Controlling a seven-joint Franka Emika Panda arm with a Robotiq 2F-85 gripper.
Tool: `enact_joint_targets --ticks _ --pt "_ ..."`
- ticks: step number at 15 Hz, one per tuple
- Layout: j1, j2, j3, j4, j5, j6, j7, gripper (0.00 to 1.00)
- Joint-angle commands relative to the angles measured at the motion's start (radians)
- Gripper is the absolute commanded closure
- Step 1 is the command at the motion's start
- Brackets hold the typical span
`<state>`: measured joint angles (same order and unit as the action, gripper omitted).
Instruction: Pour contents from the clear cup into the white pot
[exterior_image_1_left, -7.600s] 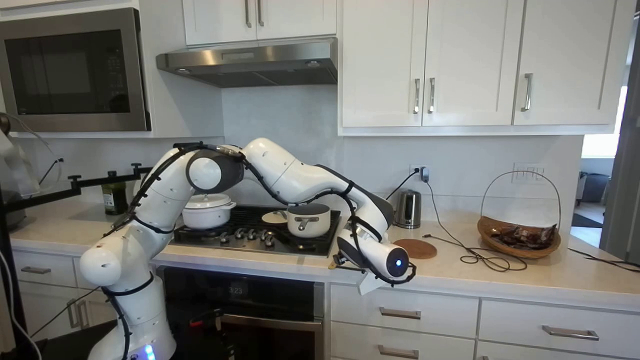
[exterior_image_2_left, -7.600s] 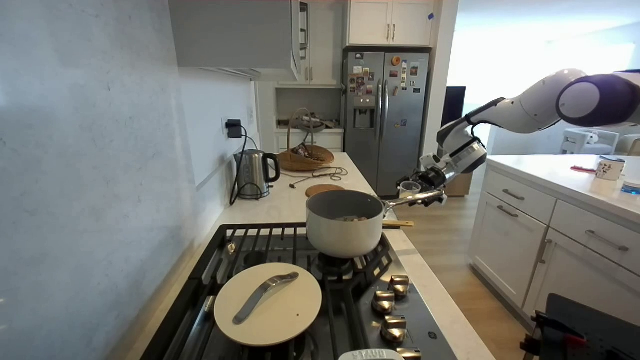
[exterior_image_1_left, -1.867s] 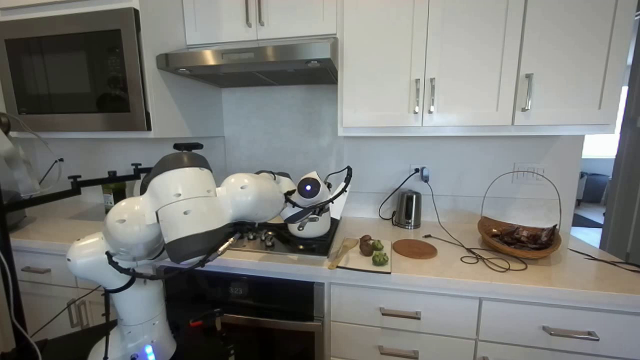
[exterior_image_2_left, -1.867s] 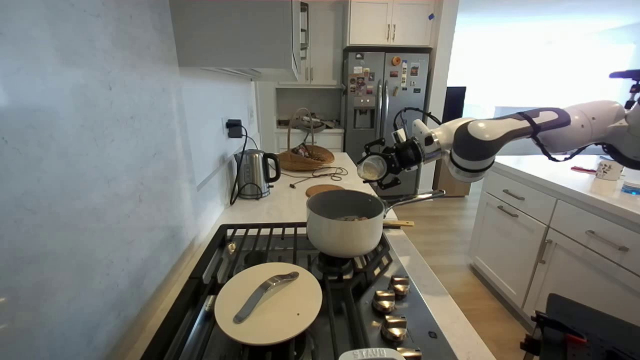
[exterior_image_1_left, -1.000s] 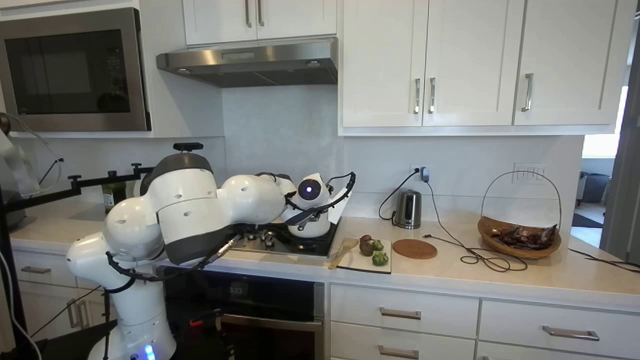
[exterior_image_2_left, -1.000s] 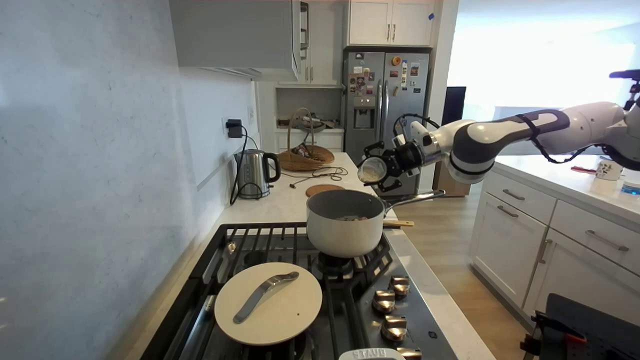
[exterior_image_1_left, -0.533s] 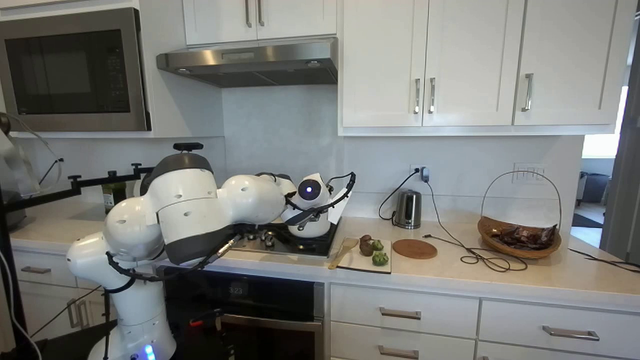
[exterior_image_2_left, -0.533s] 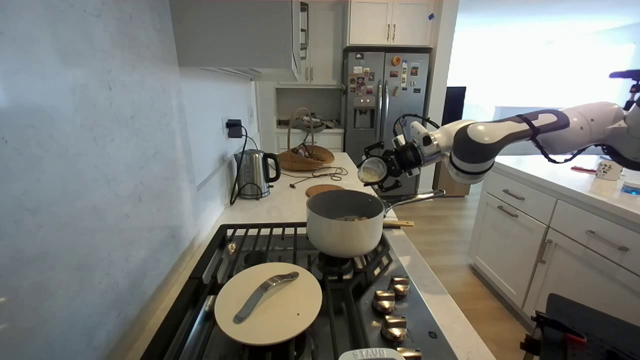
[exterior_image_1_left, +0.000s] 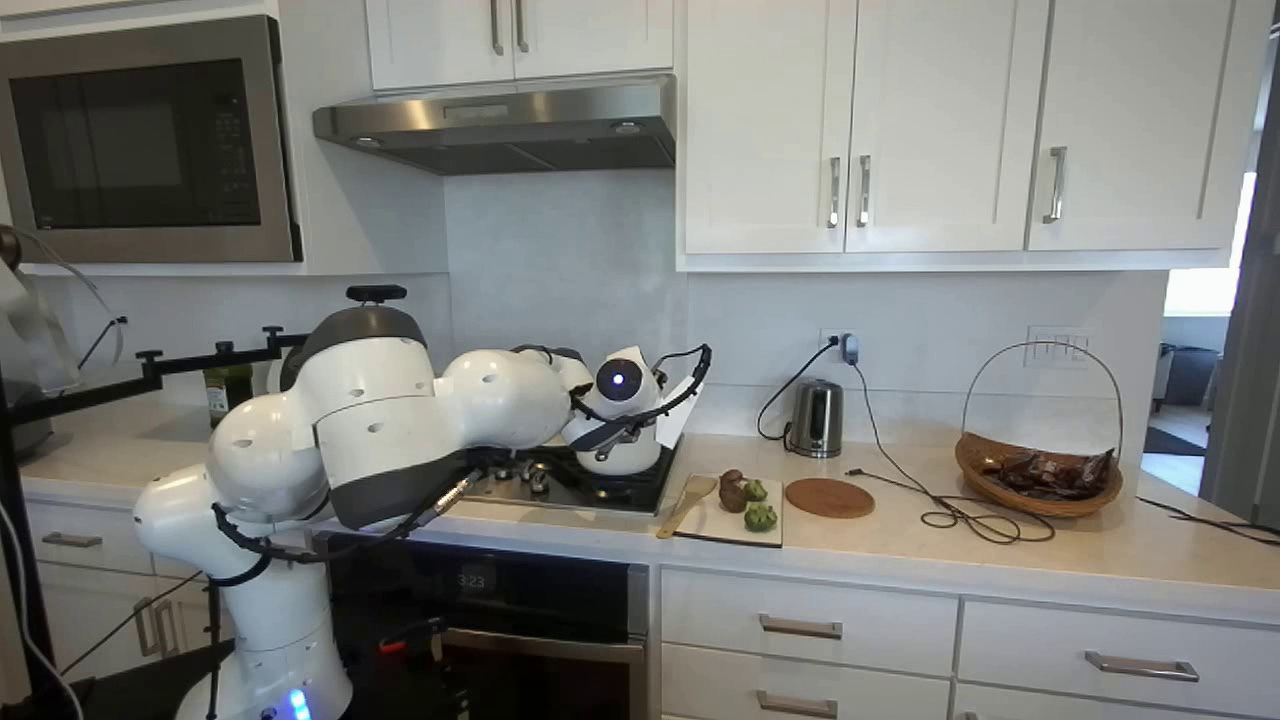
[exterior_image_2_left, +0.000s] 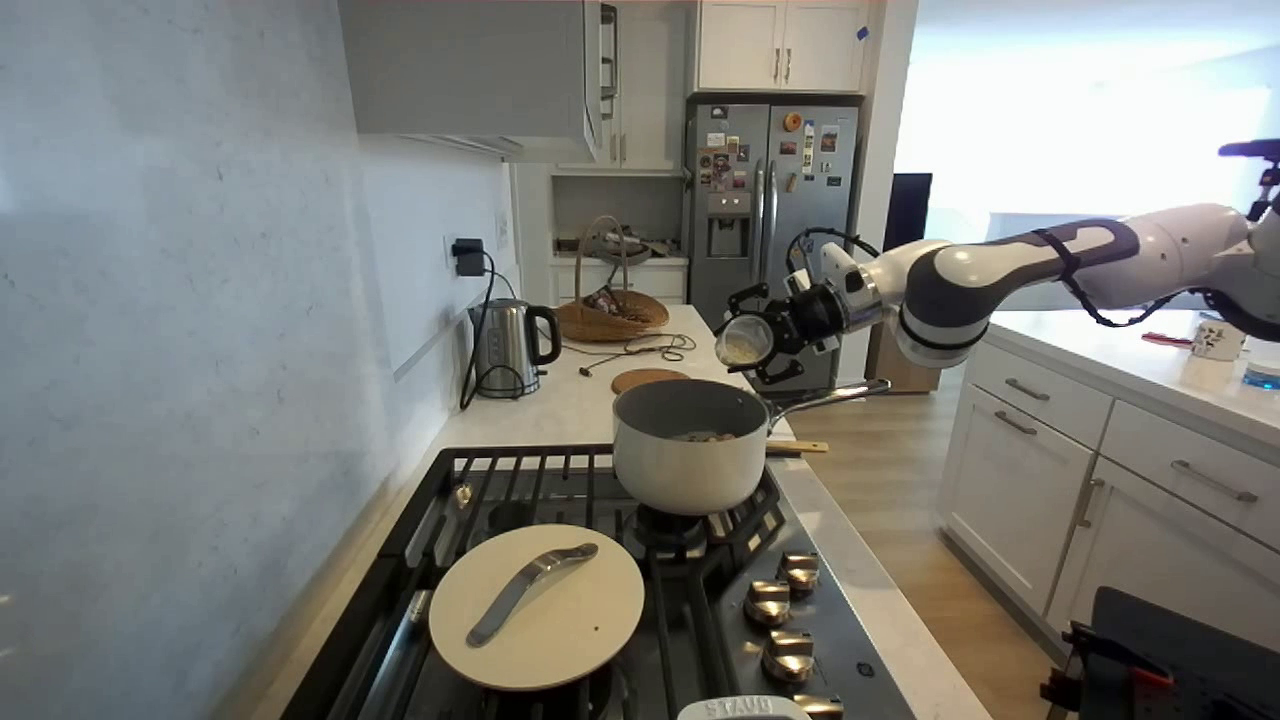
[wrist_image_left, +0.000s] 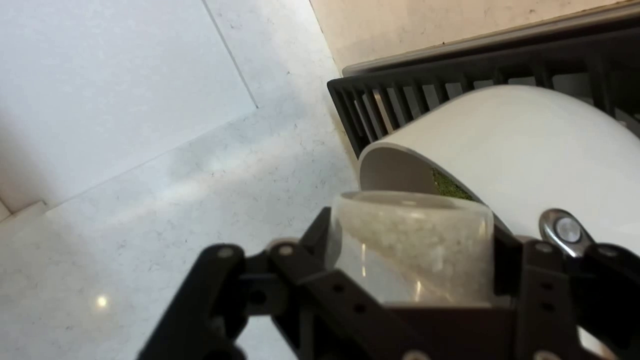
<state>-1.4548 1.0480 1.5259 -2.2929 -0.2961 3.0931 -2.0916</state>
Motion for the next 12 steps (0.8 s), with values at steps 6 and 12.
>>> enact_joint_targets --ticks 6,12 --pt "0.054 0.017 0.067 0.122 -0.024 -0.172 0.013 0.65" --pt "0.234 -0.007 0.06 0.367 0.009 -0.376 -0.028 0.65"
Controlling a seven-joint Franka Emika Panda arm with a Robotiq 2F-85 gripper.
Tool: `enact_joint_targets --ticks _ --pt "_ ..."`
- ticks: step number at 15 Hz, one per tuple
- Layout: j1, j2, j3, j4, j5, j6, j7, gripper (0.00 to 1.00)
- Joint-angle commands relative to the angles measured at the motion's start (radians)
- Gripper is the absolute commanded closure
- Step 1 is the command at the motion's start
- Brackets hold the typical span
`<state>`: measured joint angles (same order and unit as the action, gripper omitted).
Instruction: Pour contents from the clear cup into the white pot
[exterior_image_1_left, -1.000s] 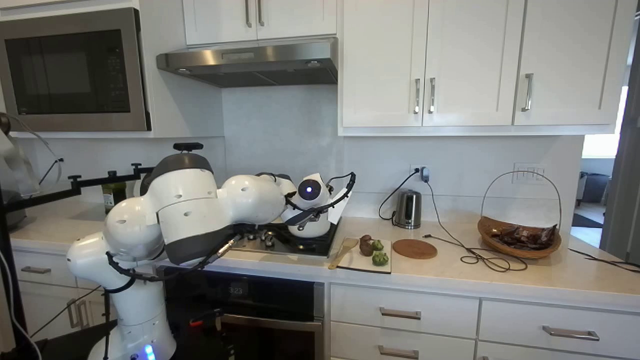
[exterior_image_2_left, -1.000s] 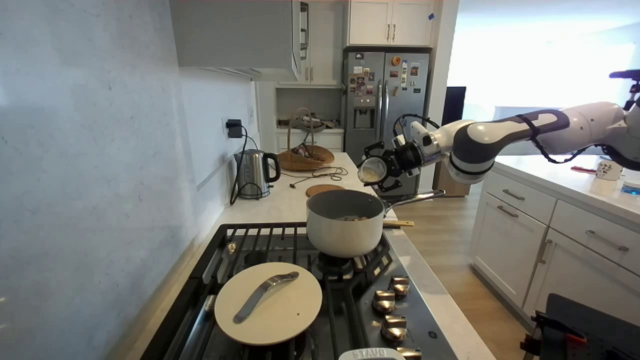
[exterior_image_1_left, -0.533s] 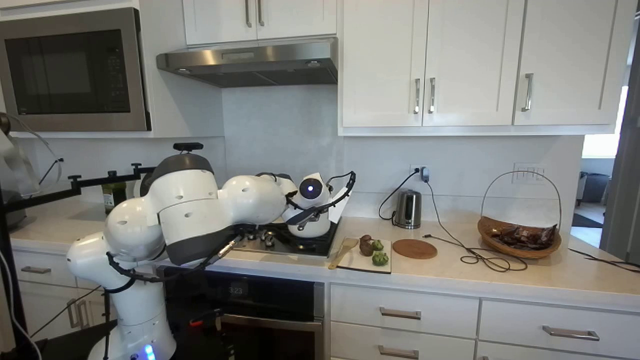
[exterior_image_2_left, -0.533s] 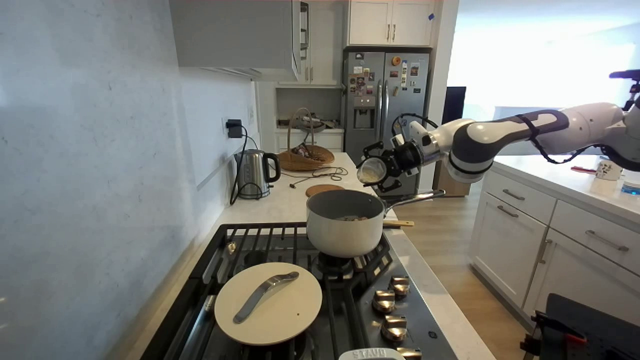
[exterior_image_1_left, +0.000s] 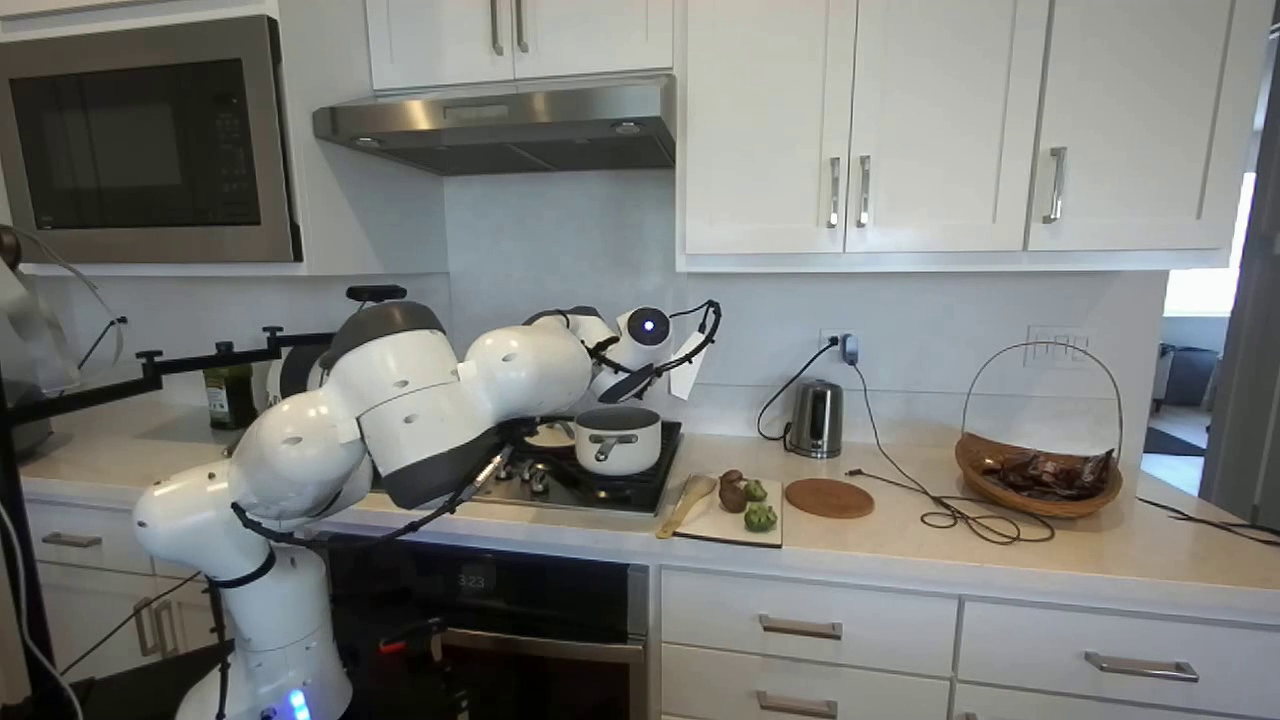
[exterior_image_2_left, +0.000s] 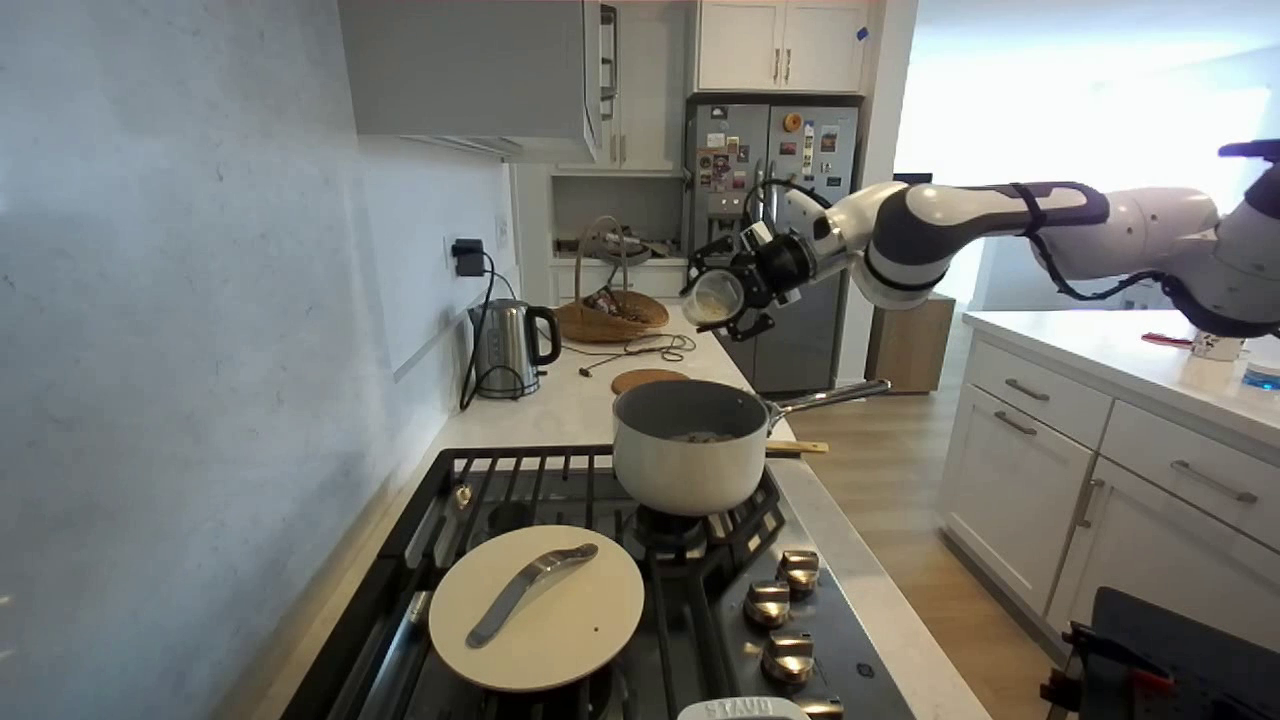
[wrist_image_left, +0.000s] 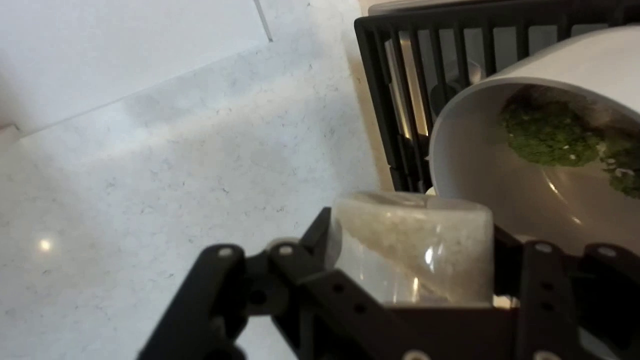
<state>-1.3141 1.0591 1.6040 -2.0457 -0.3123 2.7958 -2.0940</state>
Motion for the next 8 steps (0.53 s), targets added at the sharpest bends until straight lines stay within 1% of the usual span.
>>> enact_joint_targets --ticks 1,4,8 --pt "0.124 -0.033 -0.034 0.156 0.023 -0.096 -0.034 0.65" --pt "0.202 -0.055 -0.073 0.232 0.017 -0.133 -0.076 0.65" --pt "0.251 -0.116 -0.118 0.272 0.001 -0.161 -0.199 0.65"
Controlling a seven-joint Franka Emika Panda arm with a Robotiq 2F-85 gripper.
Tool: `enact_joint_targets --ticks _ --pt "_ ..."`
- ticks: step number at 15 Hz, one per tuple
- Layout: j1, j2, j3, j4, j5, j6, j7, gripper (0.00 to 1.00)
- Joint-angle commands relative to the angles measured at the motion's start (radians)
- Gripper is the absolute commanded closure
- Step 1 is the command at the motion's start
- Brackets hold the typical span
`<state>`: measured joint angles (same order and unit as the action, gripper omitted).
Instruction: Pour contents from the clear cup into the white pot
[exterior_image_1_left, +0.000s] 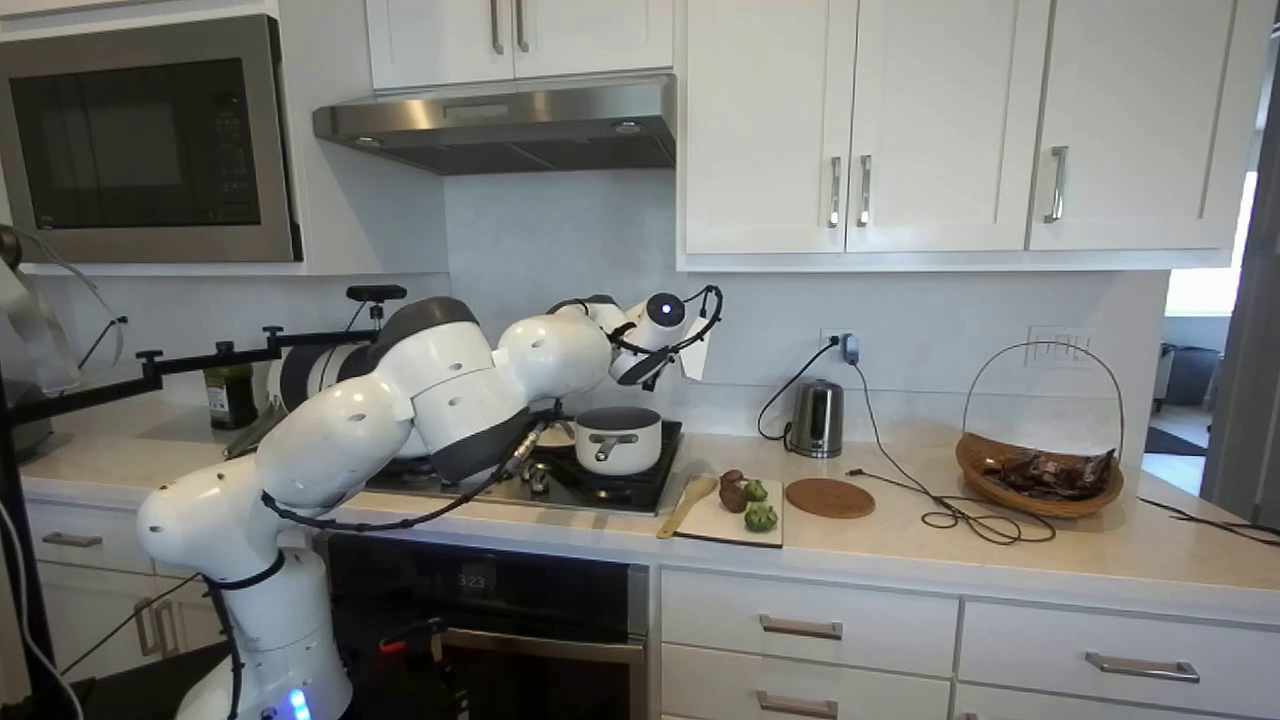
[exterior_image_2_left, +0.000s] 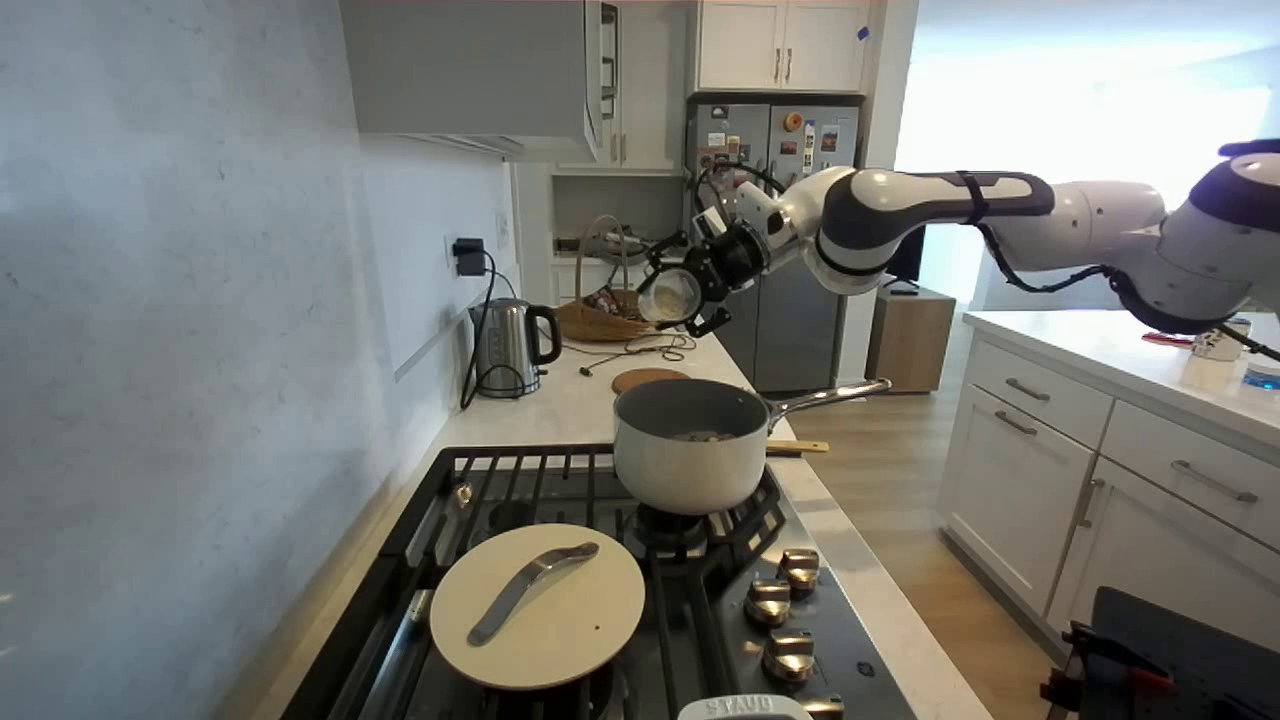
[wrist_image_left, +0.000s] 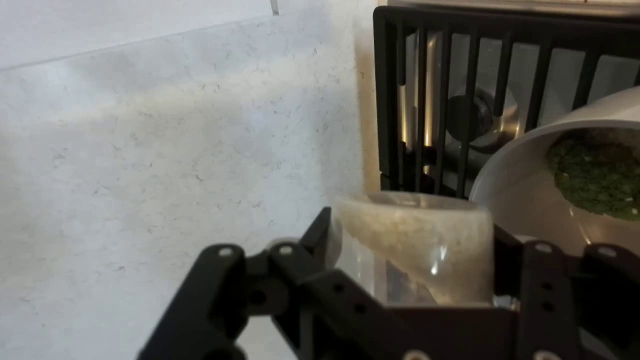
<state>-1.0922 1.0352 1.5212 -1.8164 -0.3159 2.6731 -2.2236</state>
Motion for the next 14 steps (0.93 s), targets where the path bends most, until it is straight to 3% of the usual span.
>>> enact_joint_targets --ticks 1,14 --pt "0.035 -0.111 -0.046 0.047 0.006 -0.041 -0.098 0.65" --pt "0.028 -0.338 -0.097 0.038 0.041 -0.038 -0.348 0.65"
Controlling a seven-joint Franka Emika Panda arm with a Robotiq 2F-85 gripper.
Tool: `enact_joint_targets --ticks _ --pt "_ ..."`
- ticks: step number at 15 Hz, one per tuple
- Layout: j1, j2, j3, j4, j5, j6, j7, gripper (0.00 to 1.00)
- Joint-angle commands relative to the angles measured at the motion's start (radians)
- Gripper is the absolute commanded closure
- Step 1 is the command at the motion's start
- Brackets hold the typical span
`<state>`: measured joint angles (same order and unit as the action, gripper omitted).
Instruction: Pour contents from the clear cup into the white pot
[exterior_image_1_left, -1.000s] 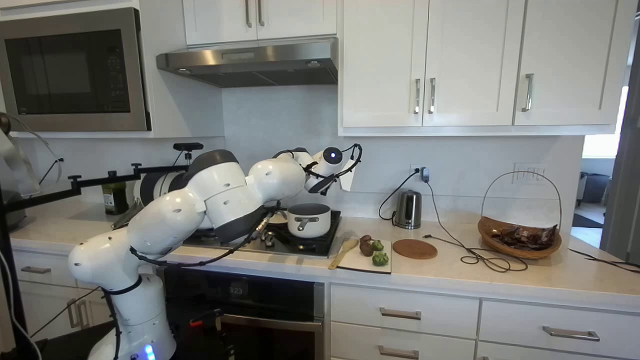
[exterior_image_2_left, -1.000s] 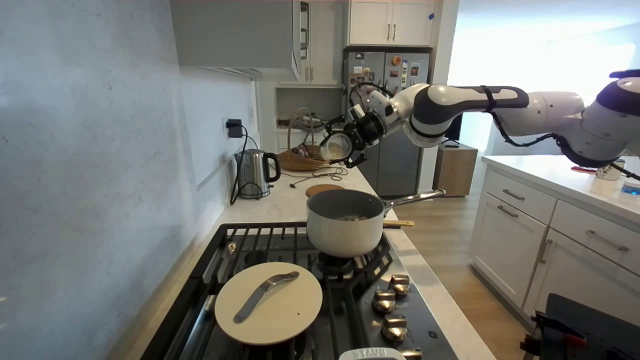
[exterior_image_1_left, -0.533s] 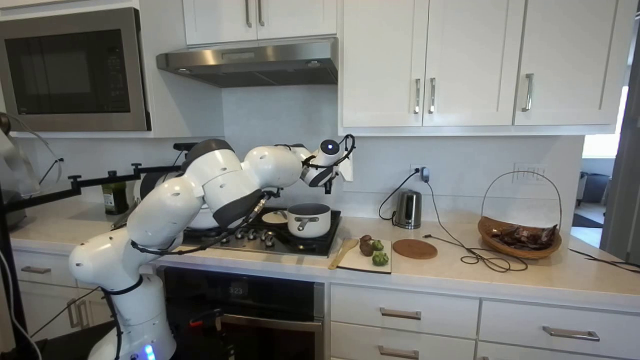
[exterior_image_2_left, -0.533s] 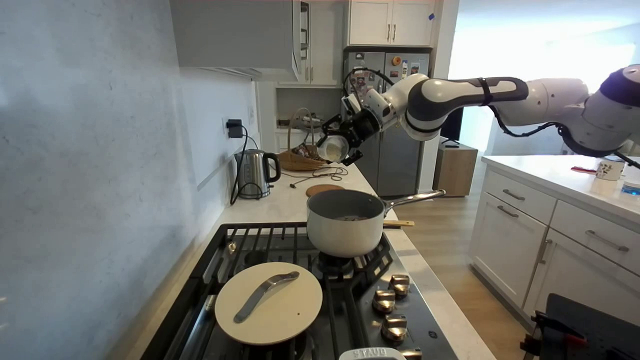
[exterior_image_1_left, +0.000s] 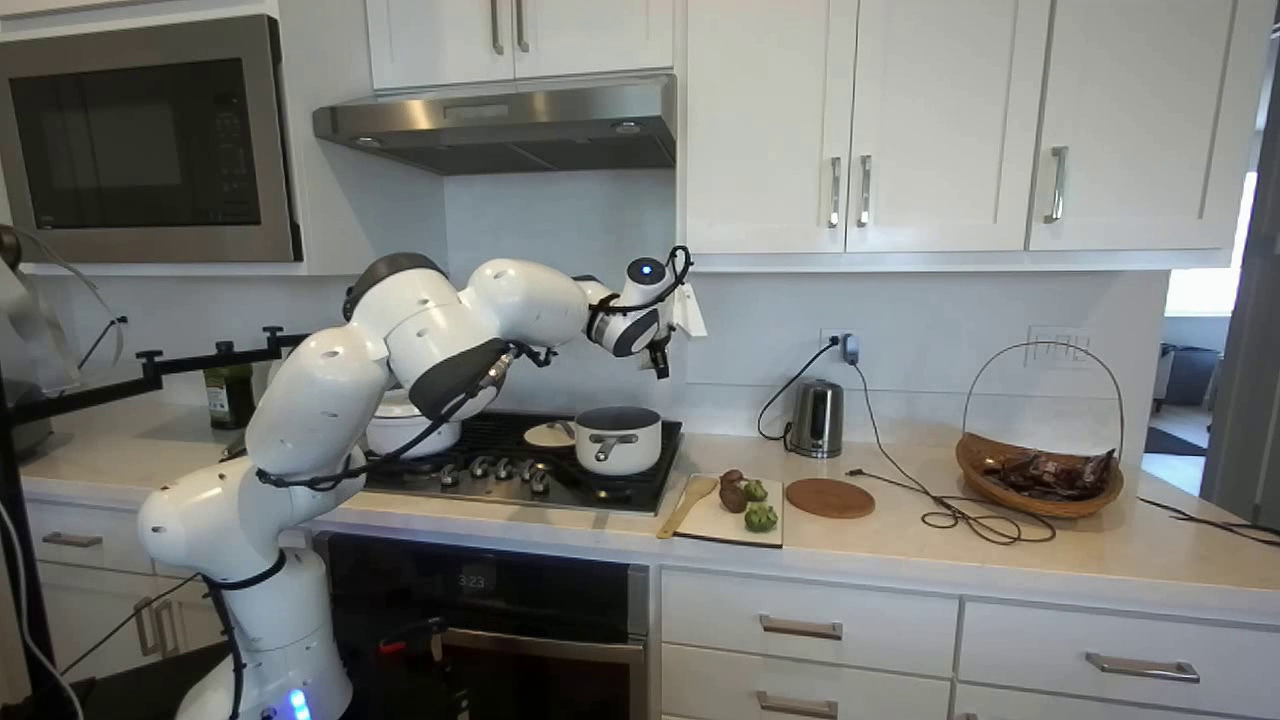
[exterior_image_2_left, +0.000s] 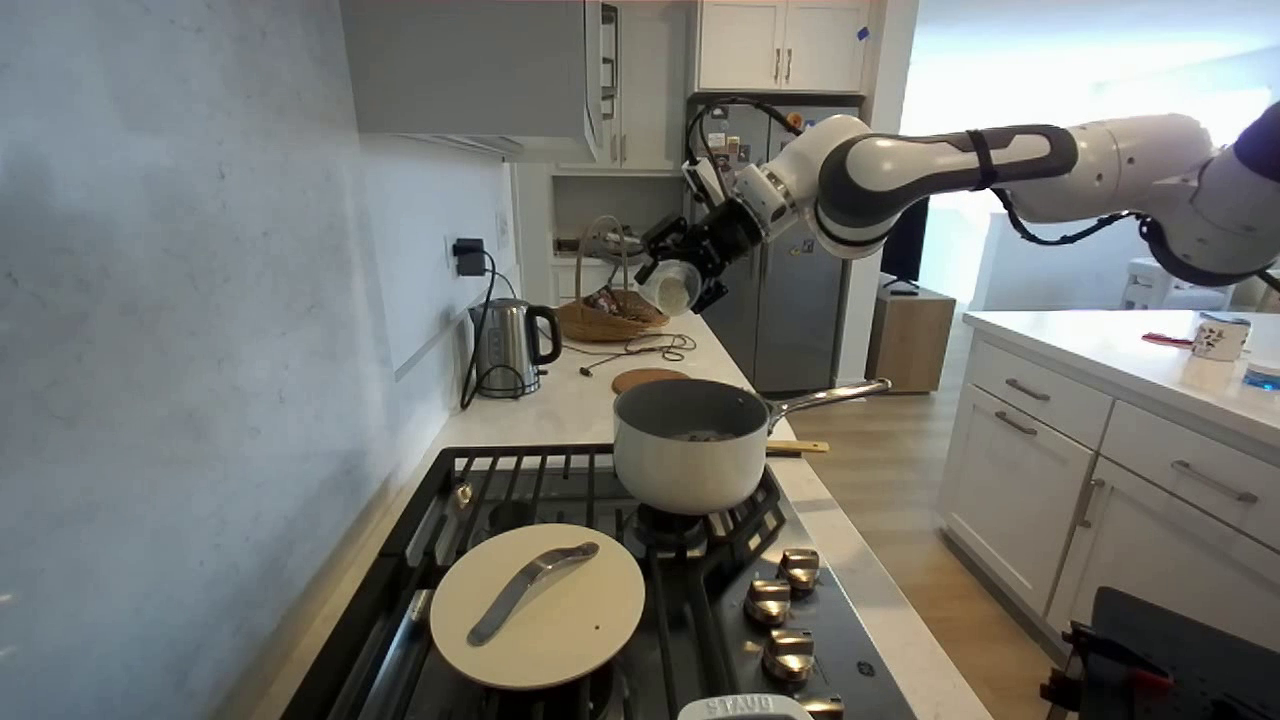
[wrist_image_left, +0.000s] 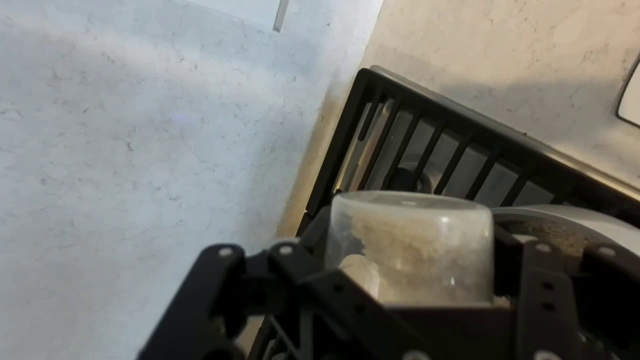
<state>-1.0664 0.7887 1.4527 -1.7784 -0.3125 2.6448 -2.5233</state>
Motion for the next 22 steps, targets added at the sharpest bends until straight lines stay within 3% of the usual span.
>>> enact_joint_targets --ticks 1,5,6,22 --pt "0.006 -0.105 -0.035 0.001 0.038 -0.007 -0.063 0.65" --pt "0.019 -0.156 -0.062 0.003 0.048 0.005 -0.113 0.65" --pt "0.013 -0.129 -0.045 0.006 -0.022 -0.005 -0.076 0.65" --pt "0.059 -0.134 -0.063 0.02 -0.219 0.003 -0.073 0.65"
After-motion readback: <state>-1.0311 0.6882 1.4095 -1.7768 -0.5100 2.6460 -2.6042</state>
